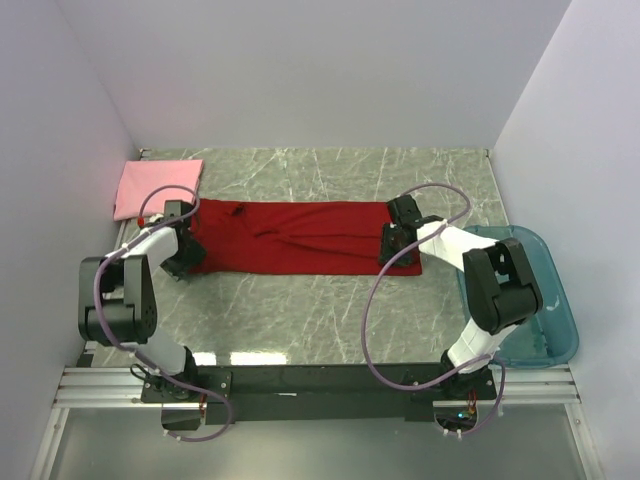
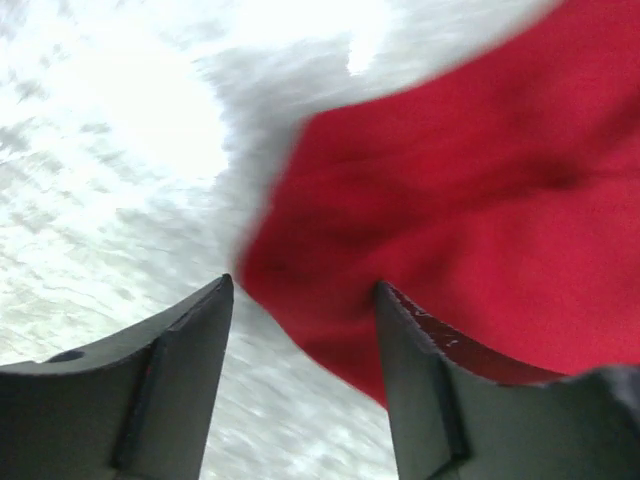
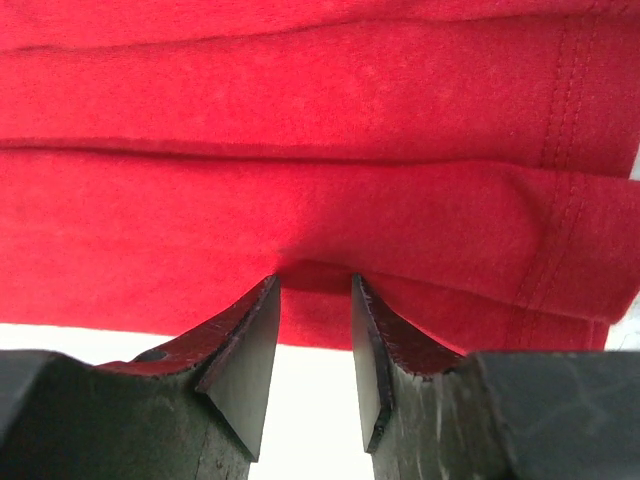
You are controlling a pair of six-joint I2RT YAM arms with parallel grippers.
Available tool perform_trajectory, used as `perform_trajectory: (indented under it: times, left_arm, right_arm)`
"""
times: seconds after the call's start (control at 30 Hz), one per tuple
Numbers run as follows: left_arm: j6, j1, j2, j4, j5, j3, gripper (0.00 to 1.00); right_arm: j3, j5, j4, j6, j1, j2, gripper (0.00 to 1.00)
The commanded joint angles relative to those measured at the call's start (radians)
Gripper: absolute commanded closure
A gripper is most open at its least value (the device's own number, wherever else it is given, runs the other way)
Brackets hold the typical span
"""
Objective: Fold and stack the t-shirts
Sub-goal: Fold the tshirt
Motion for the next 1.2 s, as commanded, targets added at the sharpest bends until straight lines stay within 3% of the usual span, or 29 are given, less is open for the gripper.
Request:
perform_trajectory:
  times: [0.0,0.27,0.6,0.77,0.97,1.17]
  left_arm:
    - [-0.009,0.033,0.036,0.014,0.004,-0.015,0.39]
    - [-0.009,0.054,0.074,-0.002,0.004,-0.031,0.52]
    - [-0.001,0.053,0.031,-0.014,-0.017,-0.034,0.50]
    - [0.003,0.053,-0.023,-0.029,-0.013,-0.015,0.34]
    - [0.005,0.053,-0.144,-0.060,-0.011,0.005,0.10]
    - [0.008,0.053,-0.194,-0.022,0.062,-0.038,0.07]
  right_arm:
    - [0.049,0.051,0.025,-0.004,0.004,0.014,0.59]
    - [0.098,0.105,0.006,-0.004,-0.025,0.057,0.59]
    - [0.253,0.143,0.006,-0.008,-0.100,0.155,0.58]
    - [0.318,0.123,-0.009,-0.005,-0.113,0.174,0.57]
    - [0.223,0.068,0.003,0.022,-0.113,0.025,0.52]
    - [0.068,-0.035,0.020,0.061,-0.116,-0.087,0.48]
